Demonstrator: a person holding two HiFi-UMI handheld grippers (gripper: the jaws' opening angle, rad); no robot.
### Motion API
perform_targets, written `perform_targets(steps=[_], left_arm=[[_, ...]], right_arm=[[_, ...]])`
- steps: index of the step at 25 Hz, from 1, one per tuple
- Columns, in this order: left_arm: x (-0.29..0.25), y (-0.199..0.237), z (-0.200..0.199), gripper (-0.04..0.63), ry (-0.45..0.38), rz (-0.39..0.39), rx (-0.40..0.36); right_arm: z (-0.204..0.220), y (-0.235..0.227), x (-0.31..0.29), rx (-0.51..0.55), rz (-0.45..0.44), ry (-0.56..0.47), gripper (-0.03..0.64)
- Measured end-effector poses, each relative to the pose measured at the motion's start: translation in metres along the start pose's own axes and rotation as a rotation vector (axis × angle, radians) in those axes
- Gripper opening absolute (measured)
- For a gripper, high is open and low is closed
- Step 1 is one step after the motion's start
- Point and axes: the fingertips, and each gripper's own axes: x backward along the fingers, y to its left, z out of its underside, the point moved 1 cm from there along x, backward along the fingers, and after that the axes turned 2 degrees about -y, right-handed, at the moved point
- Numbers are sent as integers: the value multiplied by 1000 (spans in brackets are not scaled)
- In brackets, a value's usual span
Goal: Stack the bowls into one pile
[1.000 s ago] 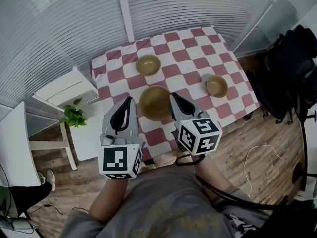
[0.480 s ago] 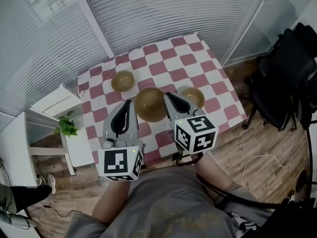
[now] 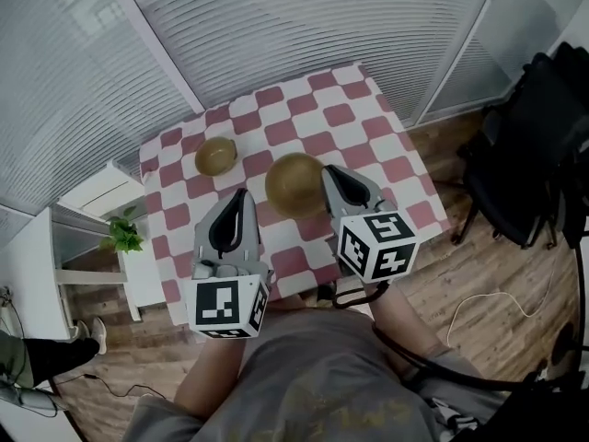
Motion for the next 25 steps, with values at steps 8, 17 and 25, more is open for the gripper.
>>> perform_targets(steps=[8, 17, 25], left_arm=[[-34, -20, 11, 0, 38, 102, 6], [-66, -42, 33, 0, 129, 218, 5], [-85, -57, 64, 0, 210, 280, 28]], right_arm=[[15, -35, 8, -47, 94, 30, 35], [43, -79, 14, -115, 220, 67, 35], [88, -110, 21, -184, 302, 131, 35]])
